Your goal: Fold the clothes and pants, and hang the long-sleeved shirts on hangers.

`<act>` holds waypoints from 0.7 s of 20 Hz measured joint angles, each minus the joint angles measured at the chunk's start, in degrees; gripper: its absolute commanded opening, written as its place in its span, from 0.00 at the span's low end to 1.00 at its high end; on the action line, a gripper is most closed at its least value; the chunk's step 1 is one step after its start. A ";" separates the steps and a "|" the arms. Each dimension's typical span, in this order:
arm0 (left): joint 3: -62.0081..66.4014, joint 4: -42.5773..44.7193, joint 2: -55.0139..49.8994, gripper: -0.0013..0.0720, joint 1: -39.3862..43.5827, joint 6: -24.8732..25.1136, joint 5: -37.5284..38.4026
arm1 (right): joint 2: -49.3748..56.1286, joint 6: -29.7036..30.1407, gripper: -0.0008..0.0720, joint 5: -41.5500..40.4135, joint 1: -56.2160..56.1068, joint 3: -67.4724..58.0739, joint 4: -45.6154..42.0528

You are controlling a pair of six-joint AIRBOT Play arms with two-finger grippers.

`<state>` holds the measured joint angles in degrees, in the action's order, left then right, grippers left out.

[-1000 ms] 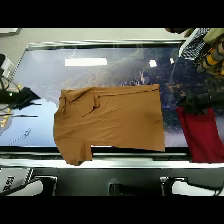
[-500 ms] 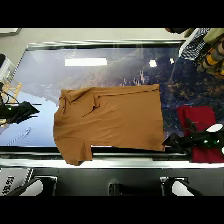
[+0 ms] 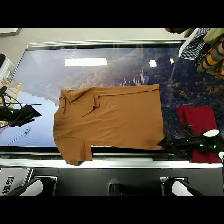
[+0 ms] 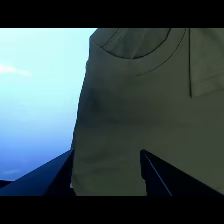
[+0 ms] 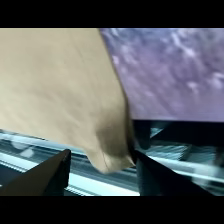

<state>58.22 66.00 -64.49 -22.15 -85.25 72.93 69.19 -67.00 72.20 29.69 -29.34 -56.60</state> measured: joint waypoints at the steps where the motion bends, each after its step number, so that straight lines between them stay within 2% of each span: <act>1: -0.61 0.00 0.00 0.68 0.00 0.00 -0.02 | -0.02 0.22 0.66 -0.48 0.00 0.90 1.09; 2: -1.31 0.00 0.02 0.68 0.00 0.00 0.00 | -0.02 0.55 0.59 -0.85 -0.02 1.77 2.32; 3: -2.08 0.00 0.04 0.68 0.02 0.00 0.00 | 0.00 0.79 0.40 -1.38 -0.04 2.69 2.93; 5: -3.65 0.02 0.28 0.67 -0.04 0.00 -0.11 | 0.02 1.53 0.15 -2.71 -0.04 3.93 2.71; 6: -4.48 0.00 0.50 0.67 -0.22 0.13 -0.44 | 0.04 1.92 0.10 -3.15 -0.04 4.28 2.67; 8: -6.51 0.00 1.57 0.67 -1.14 1.09 -1.05 | 0.04 2.32 0.06 -3.43 -0.07 4.61 2.97; 11: -11.17 -0.35 4.15 0.67 -4.68 4.11 -2.29 | 0.04 2.60 0.06 -3.54 -0.07 4.81 3.45; 14: -17.53 -4.39 5.73 0.67 -9.40 8.68 -3.52 | 0.04 3.23 0.06 -3.63 -0.07 4.87 3.78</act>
<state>40.69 61.60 -58.76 -31.55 -76.58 69.41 69.23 -63.77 68.58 29.63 -24.47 -52.82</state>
